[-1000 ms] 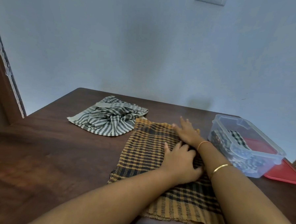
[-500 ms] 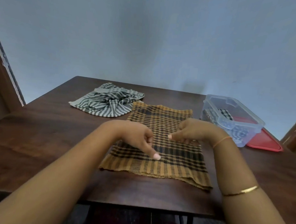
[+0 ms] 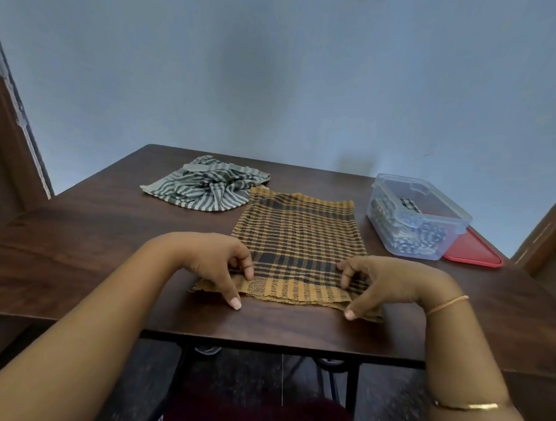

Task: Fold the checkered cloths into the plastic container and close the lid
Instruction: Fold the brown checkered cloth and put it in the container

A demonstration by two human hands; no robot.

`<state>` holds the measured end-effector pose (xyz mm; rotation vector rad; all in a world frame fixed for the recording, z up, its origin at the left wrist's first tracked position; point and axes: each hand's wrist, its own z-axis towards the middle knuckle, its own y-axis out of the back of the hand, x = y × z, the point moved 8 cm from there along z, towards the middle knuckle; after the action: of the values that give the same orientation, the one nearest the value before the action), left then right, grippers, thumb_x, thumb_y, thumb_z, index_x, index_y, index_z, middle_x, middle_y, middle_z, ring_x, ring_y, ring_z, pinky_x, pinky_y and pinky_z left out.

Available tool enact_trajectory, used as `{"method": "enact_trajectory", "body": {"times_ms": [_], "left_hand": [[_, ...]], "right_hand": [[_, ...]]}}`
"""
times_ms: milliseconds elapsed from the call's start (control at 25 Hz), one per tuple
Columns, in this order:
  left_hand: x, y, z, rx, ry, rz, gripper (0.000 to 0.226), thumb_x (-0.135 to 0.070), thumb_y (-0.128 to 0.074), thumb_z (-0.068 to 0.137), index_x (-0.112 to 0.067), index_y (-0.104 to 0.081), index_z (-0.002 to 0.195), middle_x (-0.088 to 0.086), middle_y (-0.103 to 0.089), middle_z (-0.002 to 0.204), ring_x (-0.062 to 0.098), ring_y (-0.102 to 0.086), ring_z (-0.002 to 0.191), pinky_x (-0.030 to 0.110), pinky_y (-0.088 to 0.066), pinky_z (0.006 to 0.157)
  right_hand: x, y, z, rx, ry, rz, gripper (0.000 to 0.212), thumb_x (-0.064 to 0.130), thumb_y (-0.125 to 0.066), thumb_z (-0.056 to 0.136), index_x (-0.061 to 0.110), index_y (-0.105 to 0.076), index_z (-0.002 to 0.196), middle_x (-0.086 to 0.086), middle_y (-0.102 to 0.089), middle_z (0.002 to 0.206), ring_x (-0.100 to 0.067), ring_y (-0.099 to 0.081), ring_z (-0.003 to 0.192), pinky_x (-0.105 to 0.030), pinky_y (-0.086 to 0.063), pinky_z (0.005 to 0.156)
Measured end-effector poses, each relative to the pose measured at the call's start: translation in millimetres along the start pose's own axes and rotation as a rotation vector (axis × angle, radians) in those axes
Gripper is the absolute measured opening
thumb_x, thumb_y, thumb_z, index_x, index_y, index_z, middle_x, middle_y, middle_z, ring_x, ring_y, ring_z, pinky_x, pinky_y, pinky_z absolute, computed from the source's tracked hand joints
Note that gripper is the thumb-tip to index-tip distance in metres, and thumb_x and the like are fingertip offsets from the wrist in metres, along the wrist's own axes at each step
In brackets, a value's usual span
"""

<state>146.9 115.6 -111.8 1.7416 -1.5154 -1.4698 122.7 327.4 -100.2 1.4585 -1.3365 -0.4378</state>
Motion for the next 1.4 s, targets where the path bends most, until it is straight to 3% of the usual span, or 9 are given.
{"method": "enact_trajectory", "body": {"times_ms": [200, 400, 520, 800, 960, 1120, 1200, 1280, 1400], "left_hand": [[9, 3, -3, -0.16, -0.024, -0.219, 0.021, -0.02, -0.081, 0.07, -0.019, -0.065, 0.083, 0.016, -0.068, 0.093, 0.028, -0.062, 0.071, 0.038, -0.053, 0.069], [0, 6, -10, -0.469, -0.106, 0.156, 0.008, -0.026, -0.067, 0.075, -0.031, -0.061, 0.078, -0.014, -0.055, 0.088, 0.007, -0.056, 0.082, 0.021, -0.045, 0.074], [-7, 3, -17, -0.583, -0.194, 0.229, 0.006, -0.027, -0.061, 0.08, -0.031, -0.058, 0.084, -0.014, -0.058, 0.091, 0.003, -0.054, 0.081, 0.016, -0.039, 0.071], [-16, 22, -39, -0.906, -0.291, -0.055, 0.007, -0.025, -0.046, 0.095, -0.029, -0.047, 0.1, -0.015, -0.053, 0.082, 0.002, -0.055, 0.075, 0.016, -0.041, 0.064], [-10, 25, -33, -0.837, -0.288, -0.123, 0.037, -0.056, -0.063, 0.069, -0.04, -0.046, 0.098, -0.02, -0.05, 0.087, -0.002, -0.052, 0.082, 0.011, -0.041, 0.067], [-1, 40, -28, -0.799, -0.297, -0.027, 0.032, -0.032, -0.084, 0.064, -0.039, -0.057, 0.08, -0.013, -0.054, 0.075, -0.002, -0.052, 0.077, 0.009, -0.038, 0.062], [9, 46, -29, -0.737, -0.321, -0.238, 0.014, -0.028, -0.075, 0.065, -0.032, -0.066, 0.074, -0.008, -0.064, 0.077, 0.001, -0.059, 0.071, 0.011, -0.046, 0.063], [14, 47, -35, -0.671, -0.384, -0.505, 0.019, -0.038, -0.067, 0.064, -0.025, -0.07, 0.078, -0.001, -0.069, 0.077, 0.009, -0.063, 0.066, 0.025, -0.053, 0.066], [7, 48, -49, -0.661, -0.458, -0.679, 0.023, -0.04, -0.062, 0.068, -0.018, -0.067, 0.073, 0.001, -0.063, 0.063, 0.011, -0.056, 0.056, 0.021, -0.049, 0.055]], "right_hand": [[3, -9, -2, -0.039, -0.038, -0.093, 0.024, 0.014, -0.073, 0.073, 0.026, -0.053, 0.079, -0.007, -0.051, 0.137, -0.025, -0.051, 0.121, -0.035, -0.046, 0.095], [5, -12, 4, -0.158, -0.059, -0.042, 0.019, 0.006, -0.06, 0.077, 0.017, -0.05, 0.065, -0.014, -0.067, 0.116, -0.017, -0.057, 0.056, -0.023, -0.041, 0.047], [5, -4, 2, -0.277, -0.027, -0.005, 0.015, 0.015, -0.063, 0.079, 0.016, -0.052, 0.07, 0.001, -0.06, 0.074, -0.01, -0.047, 0.053, -0.022, -0.038, 0.05], [-21, 29, -22, -0.652, 0.134, 0.473, 0.014, 0.004, -0.063, 0.078, 0.015, -0.056, 0.082, 0.0, -0.06, 0.069, -0.014, -0.05, 0.062, -0.029, -0.041, 0.065], [-30, 35, -28, -0.615, 0.178, 0.572, 0.023, 0.002, -0.07, 0.079, 0.022, -0.062, 0.089, -0.002, -0.069, 0.079, -0.009, -0.06, 0.07, -0.018, -0.049, 0.069], [-35, 32, -23, -0.381, 0.194, 0.571, 0.033, -0.014, -0.065, 0.077, 0.016, -0.068, 0.09, -0.009, -0.071, 0.086, -0.011, -0.064, 0.078, -0.025, -0.05, 0.079], [-36, 40, -26, -0.414, 0.231, 0.535, 0.03, -0.015, -0.059, 0.079, 0.013, -0.07, 0.077, -0.006, -0.068, 0.076, -0.011, -0.06, 0.074, -0.027, -0.046, 0.076], [-33, 50, -32, -0.51, 0.307, 0.57, 0.03, -0.011, -0.055, 0.083, 0.014, -0.067, 0.071, -0.002, -0.065, 0.07, -0.01, -0.058, 0.071, -0.023, -0.043, 0.071], [-25, 56, -37, -0.572, 0.433, 0.819, 0.032, -0.01, -0.053, 0.081, 0.017, -0.059, 0.066, 0.006, -0.058, 0.056, -0.001, -0.052, 0.051, -0.011, -0.041, 0.051]]}}
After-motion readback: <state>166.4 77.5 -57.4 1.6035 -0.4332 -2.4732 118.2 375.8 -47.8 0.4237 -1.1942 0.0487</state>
